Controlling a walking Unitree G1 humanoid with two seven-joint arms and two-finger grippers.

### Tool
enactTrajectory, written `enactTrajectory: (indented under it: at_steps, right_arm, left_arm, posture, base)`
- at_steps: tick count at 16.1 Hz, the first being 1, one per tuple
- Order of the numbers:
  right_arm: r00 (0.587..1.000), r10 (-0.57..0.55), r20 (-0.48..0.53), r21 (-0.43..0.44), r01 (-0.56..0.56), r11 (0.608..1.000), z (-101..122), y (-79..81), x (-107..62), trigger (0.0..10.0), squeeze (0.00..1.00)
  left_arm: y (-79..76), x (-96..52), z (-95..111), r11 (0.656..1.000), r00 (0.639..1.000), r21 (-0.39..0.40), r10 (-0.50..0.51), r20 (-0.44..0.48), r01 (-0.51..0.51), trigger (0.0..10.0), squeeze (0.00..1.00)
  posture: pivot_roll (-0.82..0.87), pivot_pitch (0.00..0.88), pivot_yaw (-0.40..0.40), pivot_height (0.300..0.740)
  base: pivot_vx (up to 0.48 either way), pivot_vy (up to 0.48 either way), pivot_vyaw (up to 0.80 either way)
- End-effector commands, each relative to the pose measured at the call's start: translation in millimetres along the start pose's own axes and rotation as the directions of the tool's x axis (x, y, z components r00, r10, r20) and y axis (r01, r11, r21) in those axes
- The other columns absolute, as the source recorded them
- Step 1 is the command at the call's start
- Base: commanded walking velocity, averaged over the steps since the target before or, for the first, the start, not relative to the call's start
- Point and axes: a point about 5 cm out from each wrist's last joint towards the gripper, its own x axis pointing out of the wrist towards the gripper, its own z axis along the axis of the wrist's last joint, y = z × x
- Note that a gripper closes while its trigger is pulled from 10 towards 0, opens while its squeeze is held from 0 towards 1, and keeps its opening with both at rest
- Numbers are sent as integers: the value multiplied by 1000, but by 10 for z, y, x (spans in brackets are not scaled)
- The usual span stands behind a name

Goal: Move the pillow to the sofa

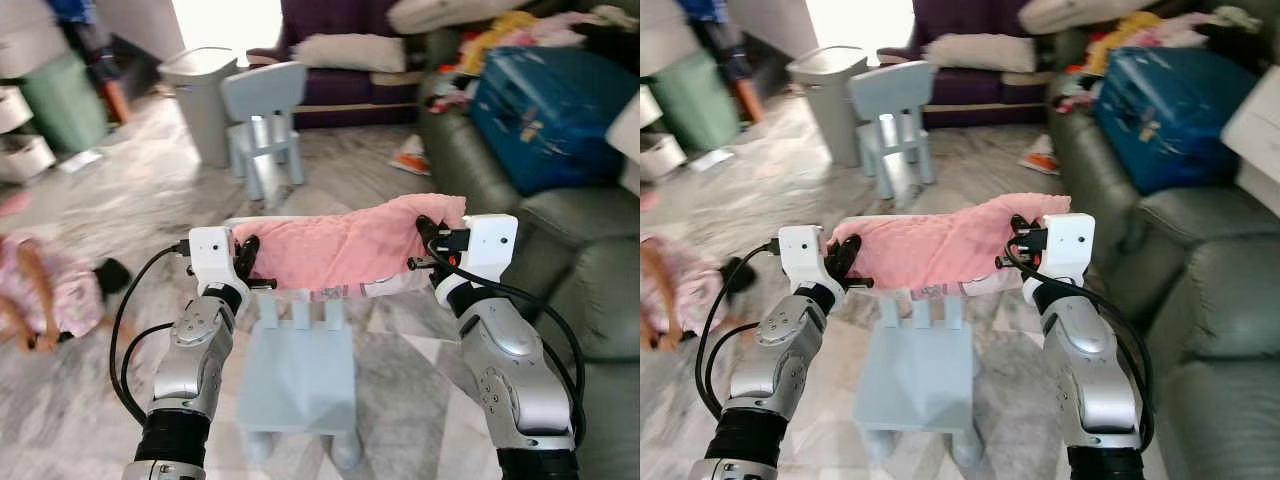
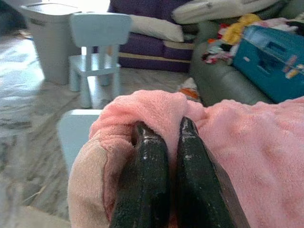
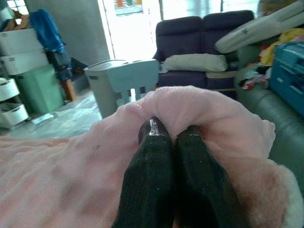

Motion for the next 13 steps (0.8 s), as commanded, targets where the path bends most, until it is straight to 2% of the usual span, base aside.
enactTrajectory:
  at_steps: [1,6,8,13]
  right_arm:
    - [999,22,25,3,-22,1000,66,52,15,10000,0]
    - [999,32,27,10,-32,999,72,62,19,10000,0]
    - [999,33,29,9,-34,999,70,64,23,10000,0]
    - [999,34,28,5,-34,999,63,63,22,10000,0]
  left_arm:
    - [9,8,32,1000,1000,7,-4,8,4,10000,0]
    - [1,9,40,1000,1000,15,-10,16,10,10000,0]
    - [3,8,36,1000,1000,16,-11,16,11,10000,0]
    - [8,5,32,1000,1000,17,-17,15,17,10000,0]
  posture:
    - [-230,0,70,740]
    - [-229,0,69,740]
    - [-228,0,69,740]
    - [-228,0,70,740]
  base:
    - [0,0,-800]
    - [0,0,-754]
    - [0,-127,0]
    - [0,-325,0]
